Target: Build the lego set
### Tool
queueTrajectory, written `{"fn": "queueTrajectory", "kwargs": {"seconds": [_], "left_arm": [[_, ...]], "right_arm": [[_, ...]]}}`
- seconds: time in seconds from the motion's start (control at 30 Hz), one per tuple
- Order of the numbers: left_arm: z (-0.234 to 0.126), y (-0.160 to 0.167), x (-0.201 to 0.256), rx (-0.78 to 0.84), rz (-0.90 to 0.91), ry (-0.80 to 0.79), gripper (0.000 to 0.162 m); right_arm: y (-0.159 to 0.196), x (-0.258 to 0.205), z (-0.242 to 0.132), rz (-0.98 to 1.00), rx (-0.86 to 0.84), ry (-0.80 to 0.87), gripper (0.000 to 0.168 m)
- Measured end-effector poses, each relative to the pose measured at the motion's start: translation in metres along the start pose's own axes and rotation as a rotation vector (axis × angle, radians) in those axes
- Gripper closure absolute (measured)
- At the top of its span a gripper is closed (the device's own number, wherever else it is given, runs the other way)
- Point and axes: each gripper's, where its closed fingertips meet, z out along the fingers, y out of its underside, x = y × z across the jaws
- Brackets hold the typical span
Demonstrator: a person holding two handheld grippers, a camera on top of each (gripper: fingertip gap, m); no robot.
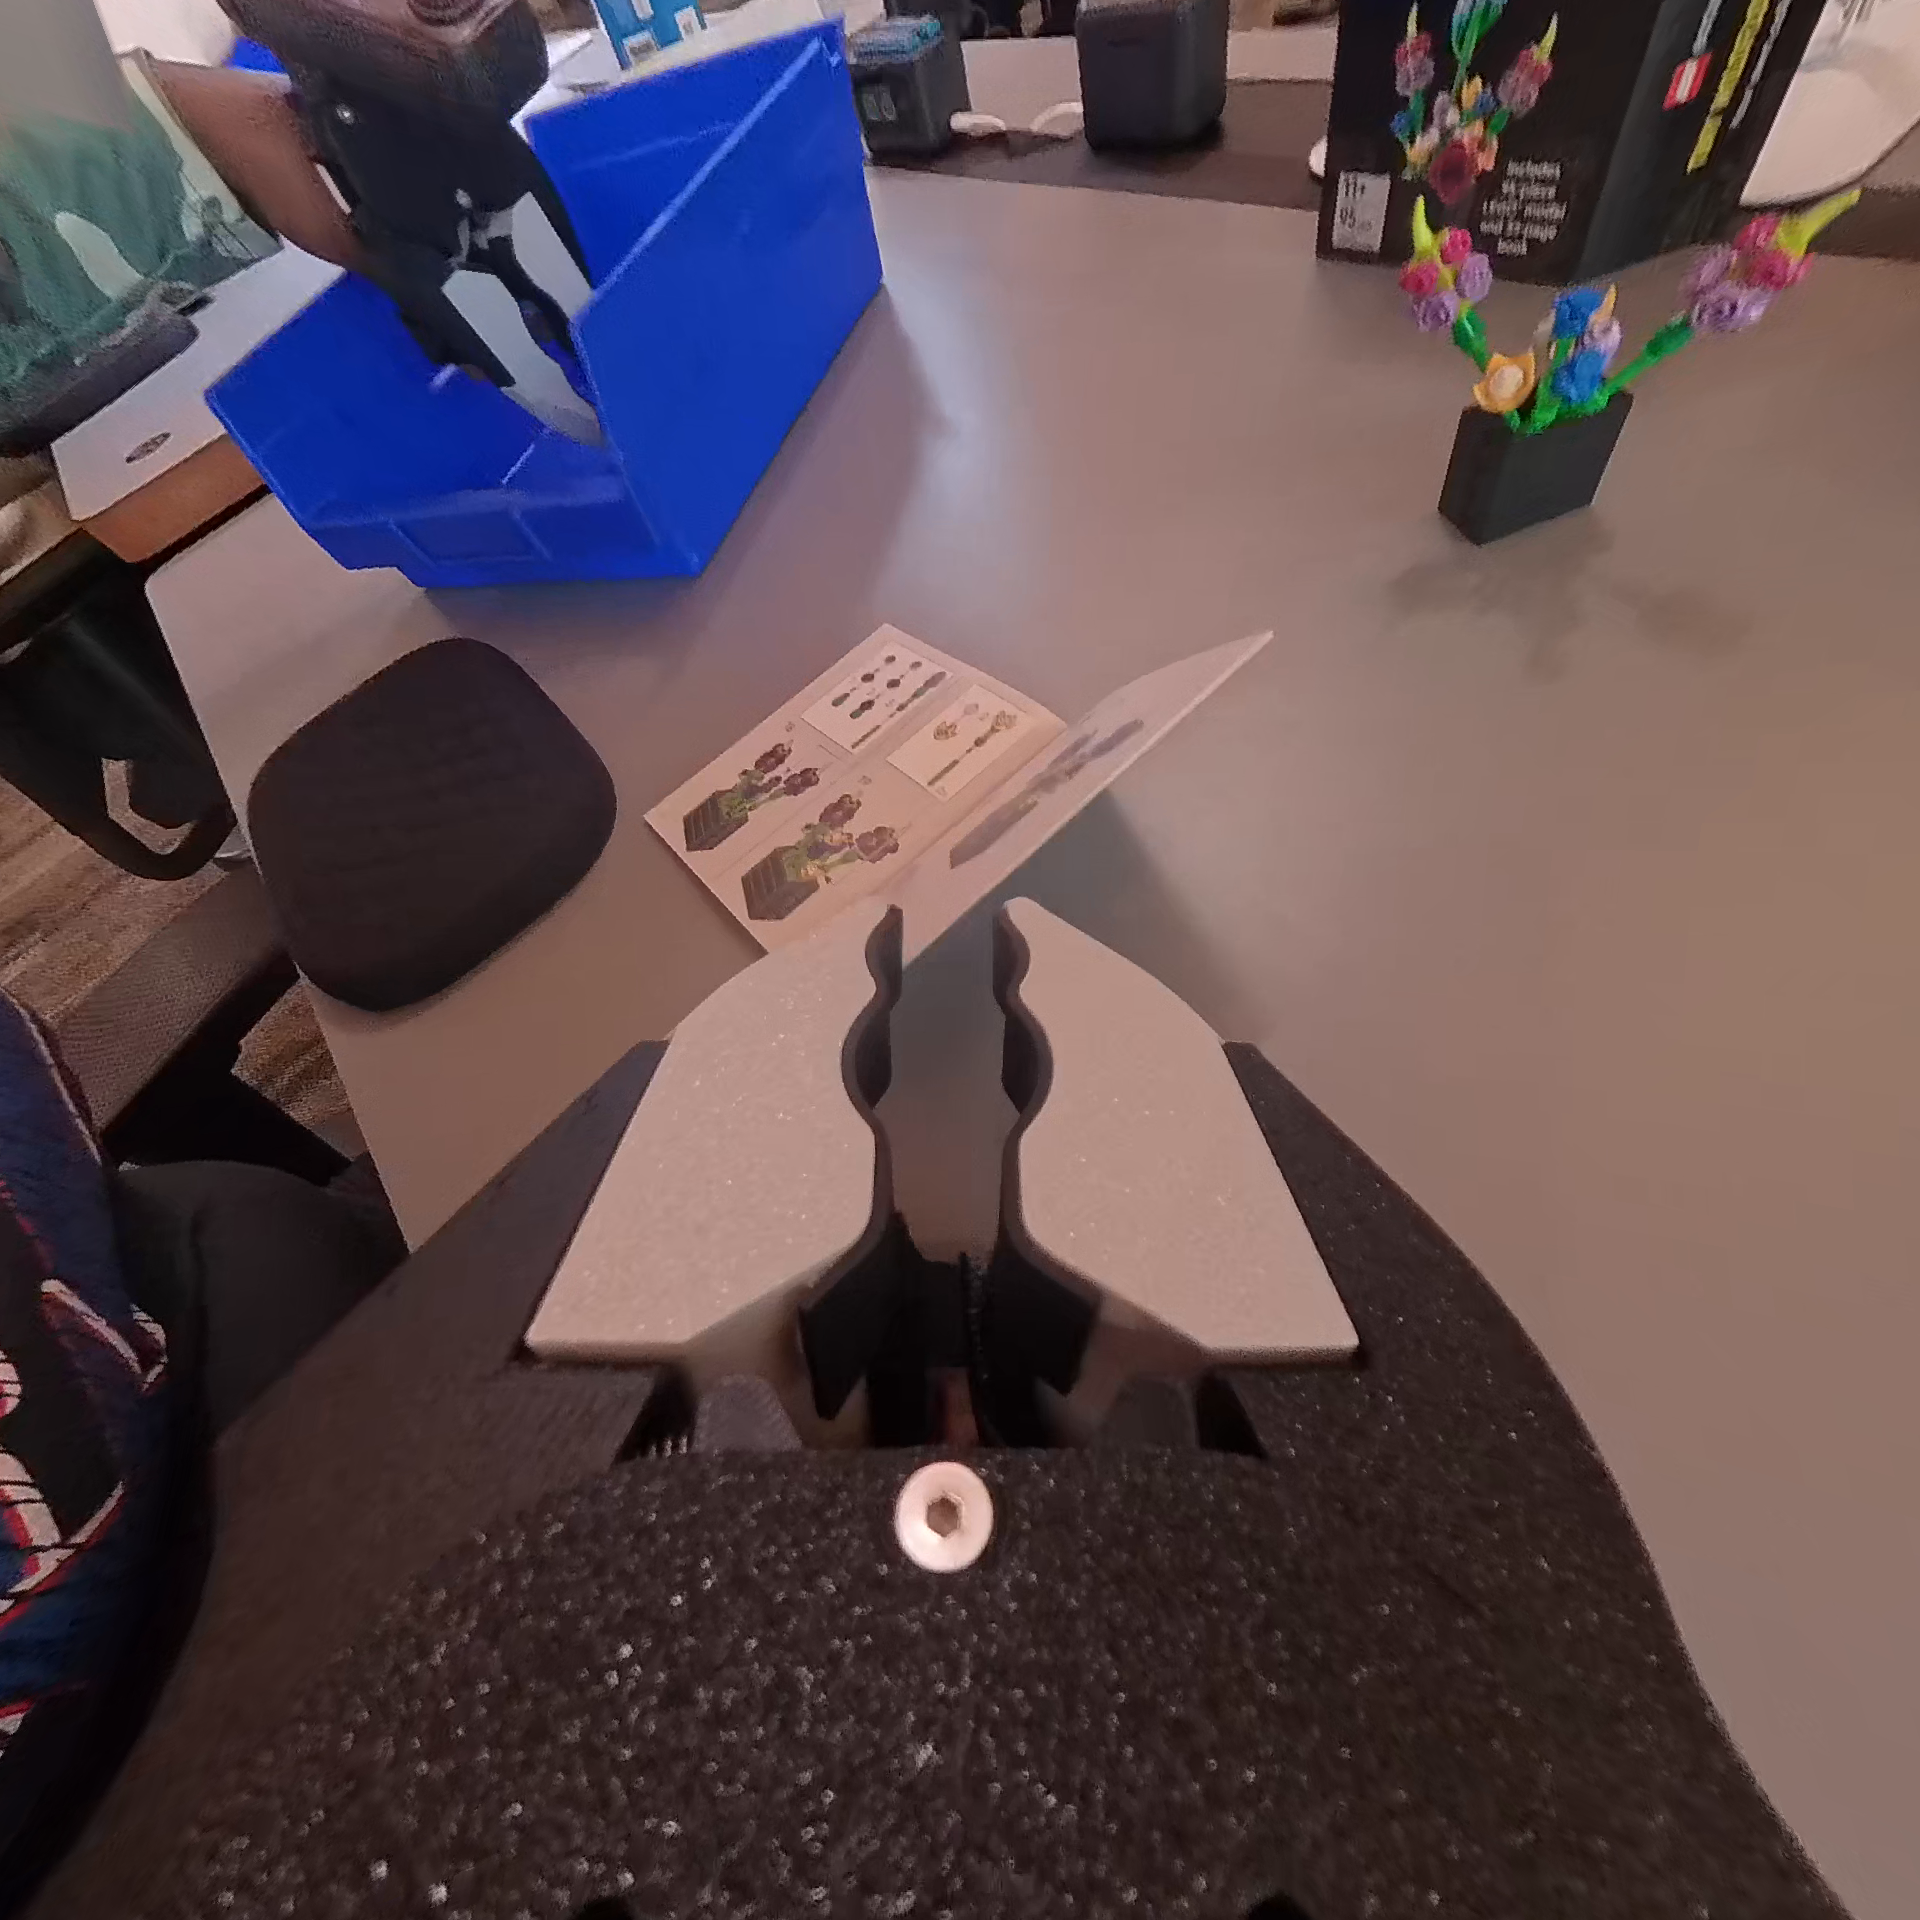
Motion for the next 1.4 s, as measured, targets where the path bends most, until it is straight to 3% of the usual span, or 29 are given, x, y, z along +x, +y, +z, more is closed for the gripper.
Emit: {"fn": "queueTrajectory", "kwargs": {"seconds": [0.17,0.43,0.6,0.7,0.8,1.1,1.2,1.27,1.33,1.4], "left_arm": [[-0.049,-0.043,0.011,0.256,0.012,-0.169,0.15],[-0.11,-0.136,0.097,0.535,0.326,-0.301,0.15],[-0.132,-0.177,0.144,0.631,0.554,-0.403,0.15],[-0.137,-0.191,0.159,0.646,0.661,-0.474,0.15],[-0.136,-0.198,0.167,0.622,0.73,-0.531,0.15],[-0.129,-0.207,0.179,0.614,0.793,-0.55,0.15],[-0.131,-0.211,0.181,0.649,0.764,-0.545,0.149],[-0.14,-0.217,0.178,0.75,0.652,-0.533,0.143],[-0.155,-0.227,0.176,0.944,0.436,-0.459,0.136],[-0.168,-0.238,0.181,1.207,0.153,-0.247,0.136]], "right_arm": [[-0.027,-0.013,0.0,-0.086,0.099,-0.031,0.152],[-0.07,-0.089,0.024,-0.233,0.263,-0.292,0.152],[-0.073,-0.13,0.057,-0.008,0.254,-0.442,0.151],[-0.071,-0.13,0.077,0.071,0.266,-0.387,0.151],[-0.072,-0.139,0.084,0.168,0.271,-0.441,0.152],[-0.069,-0.145,0.09,0.267,0.256,-0.504,0.162],[-0.07,-0.142,0.086,0.282,0.275,-0.524,0.164],[-0.079,-0.137,0.076,0.331,0.358,-0.56,0.166],[-0.093,-0.13,0.059,0.396,0.498,-0.61,0.167],[-0.104,-0.122,0.043,0.457,0.616,-0.652,0.167]]}}
